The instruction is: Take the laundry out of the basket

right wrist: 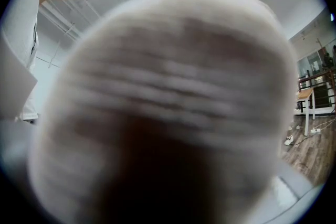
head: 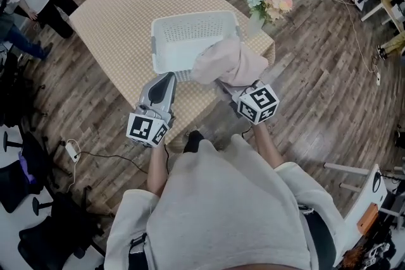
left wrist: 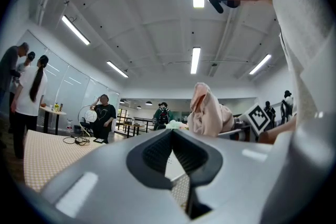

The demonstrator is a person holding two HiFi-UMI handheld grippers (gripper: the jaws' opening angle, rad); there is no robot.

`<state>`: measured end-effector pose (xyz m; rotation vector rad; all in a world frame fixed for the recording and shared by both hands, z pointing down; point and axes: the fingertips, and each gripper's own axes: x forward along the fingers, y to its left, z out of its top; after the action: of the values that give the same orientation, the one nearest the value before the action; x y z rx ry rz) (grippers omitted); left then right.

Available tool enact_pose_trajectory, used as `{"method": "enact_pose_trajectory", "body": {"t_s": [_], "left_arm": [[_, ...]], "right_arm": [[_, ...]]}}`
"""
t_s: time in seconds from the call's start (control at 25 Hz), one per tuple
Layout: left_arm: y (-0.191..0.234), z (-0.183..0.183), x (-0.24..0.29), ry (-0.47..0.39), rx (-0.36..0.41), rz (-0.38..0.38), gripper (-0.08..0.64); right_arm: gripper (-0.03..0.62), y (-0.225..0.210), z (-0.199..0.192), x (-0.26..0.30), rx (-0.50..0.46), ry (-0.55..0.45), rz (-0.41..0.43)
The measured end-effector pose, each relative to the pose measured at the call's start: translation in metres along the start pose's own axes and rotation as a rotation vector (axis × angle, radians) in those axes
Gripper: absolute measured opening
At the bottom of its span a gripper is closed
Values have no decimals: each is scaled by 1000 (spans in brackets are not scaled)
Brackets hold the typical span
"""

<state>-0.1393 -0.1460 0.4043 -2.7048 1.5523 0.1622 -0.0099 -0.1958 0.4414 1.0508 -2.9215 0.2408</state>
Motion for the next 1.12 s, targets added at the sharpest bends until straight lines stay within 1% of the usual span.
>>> {"method": "enact_pose_trajectory", "body": {"t_s": [0.28, 0.48, 0.88, 1.12], "left_arm": [[-78, -5, -35, 10, 8, -2, 6], [-114, -9, -63, 16, 20, 8, 6], [-146, 0, -93, -6, 40, 19, 6], [-147, -2, -98, -9, 43, 21, 6]], "right_arm": [[256, 33, -16, -75, 10, -18, 29], [256, 57, -26, -112, 7, -20, 45], [256, 84, -25, -143, -17, -39, 66], [256, 87, -28, -144, -20, -37, 67]]}}
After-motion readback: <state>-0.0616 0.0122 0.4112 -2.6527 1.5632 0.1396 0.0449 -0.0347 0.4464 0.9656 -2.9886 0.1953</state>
